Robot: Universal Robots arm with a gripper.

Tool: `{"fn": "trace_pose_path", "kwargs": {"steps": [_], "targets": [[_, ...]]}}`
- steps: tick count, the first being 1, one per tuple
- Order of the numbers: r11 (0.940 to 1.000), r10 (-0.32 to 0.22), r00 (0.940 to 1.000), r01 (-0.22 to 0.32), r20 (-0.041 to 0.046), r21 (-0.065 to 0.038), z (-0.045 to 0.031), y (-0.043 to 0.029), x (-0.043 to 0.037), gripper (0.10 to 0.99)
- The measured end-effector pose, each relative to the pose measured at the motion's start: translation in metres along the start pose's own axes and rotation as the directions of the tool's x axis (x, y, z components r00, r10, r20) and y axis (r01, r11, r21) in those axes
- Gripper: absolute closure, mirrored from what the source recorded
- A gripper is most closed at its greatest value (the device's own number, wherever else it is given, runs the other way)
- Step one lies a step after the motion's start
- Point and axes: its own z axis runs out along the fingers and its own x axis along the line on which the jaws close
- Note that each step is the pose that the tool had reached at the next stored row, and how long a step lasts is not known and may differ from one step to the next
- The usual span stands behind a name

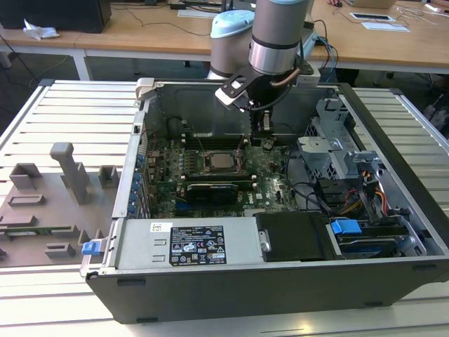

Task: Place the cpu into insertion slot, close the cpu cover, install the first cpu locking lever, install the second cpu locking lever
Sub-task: 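Close the cpu cover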

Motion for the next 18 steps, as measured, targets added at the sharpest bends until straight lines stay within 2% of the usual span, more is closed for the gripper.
{"fn": "trace_pose_path", "kwargs": {"steps": [18], "targets": [[1.0, 0.0, 1.0, 0.0, 0.0, 0.0, -0.0001, -0.0116, -0.0001, 0.98]]}}
